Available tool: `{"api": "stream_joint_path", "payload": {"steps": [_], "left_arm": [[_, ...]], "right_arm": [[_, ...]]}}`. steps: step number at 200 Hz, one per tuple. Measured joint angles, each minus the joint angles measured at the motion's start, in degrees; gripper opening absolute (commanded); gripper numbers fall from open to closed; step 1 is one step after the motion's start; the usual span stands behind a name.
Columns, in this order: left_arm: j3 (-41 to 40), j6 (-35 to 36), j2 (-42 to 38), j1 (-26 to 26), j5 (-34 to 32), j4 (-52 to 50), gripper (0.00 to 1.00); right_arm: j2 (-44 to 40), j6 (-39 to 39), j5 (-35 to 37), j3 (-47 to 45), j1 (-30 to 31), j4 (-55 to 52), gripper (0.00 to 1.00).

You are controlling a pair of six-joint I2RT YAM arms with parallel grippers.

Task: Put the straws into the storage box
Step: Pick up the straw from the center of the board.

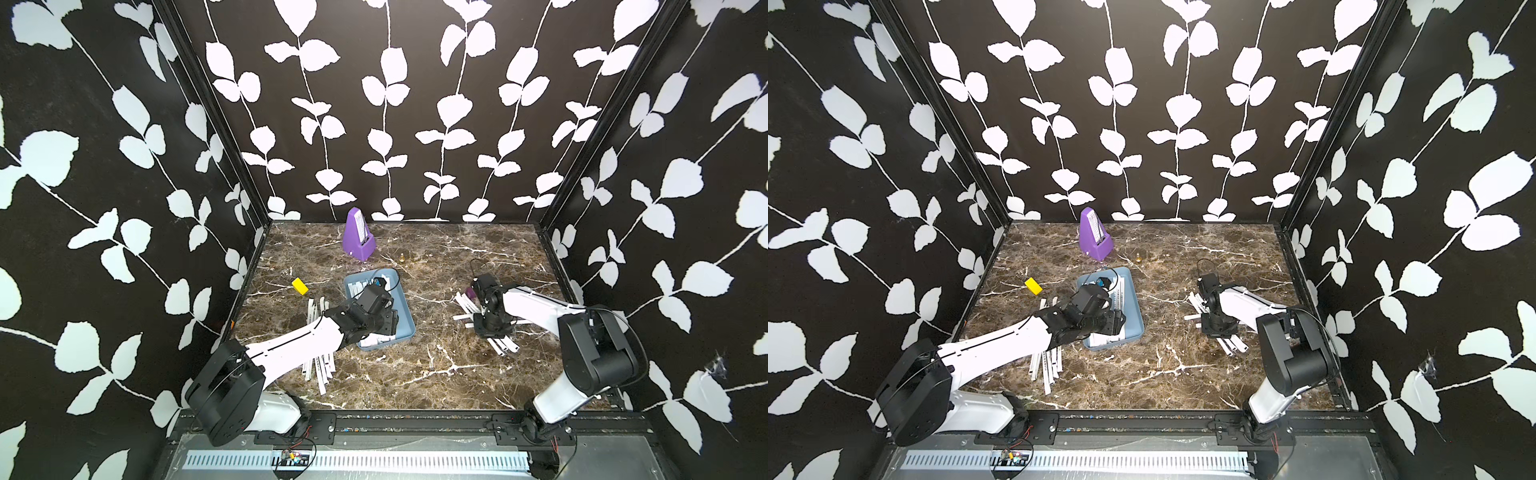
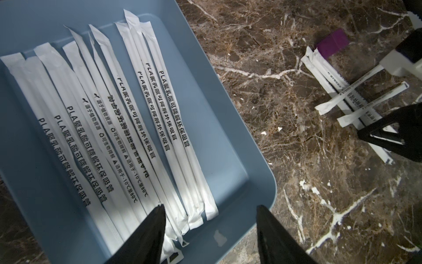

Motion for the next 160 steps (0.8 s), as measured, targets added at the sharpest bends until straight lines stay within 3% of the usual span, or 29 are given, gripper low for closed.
{"api": "stream_joint_path", "payload": {"steps": [22,54,68,87,96,135,160], "left_arm": [[0.0,0.0,0.0,0.0,-0.3,0.0,0.65],[0.0,0.4,-0.1,0.0,-1.8,-0.3,0.65],[0.0,0.5,-0.4,0.0,-2.5,-0.7,0.65],[0.0,0.8,-1.0,0.0,-3.5,-1.4,0.66],[0.0,1.0,-1.3,0.0,-3.9,-1.7,0.65],[-0.1,1.2,-1.8,0.0,-5.0,-2.1,0.65],[-0.5,1.2,-1.8,0.0,-5.1,-2.2,0.65]], "right_arm": [[0.6,0.7,0.5,0.6,5.9,0.0,0.1],[1.9,3.4,1.0,2.2,16.4,-0.9,0.11],[1.7,4.7,0.0,2.8,19.0,-0.9,0.16],[1.0,5.7,-2.6,3.4,19.3,-1.0,0.36],[0.9,5.7,-4.0,4.1,19.2,-1.3,0.4],[-2.1,6.1,-9.8,5.3,16.7,-0.5,0.33],[-2.0,5.6,-9.2,6.2,13.6,-0.9,0.3]]}}
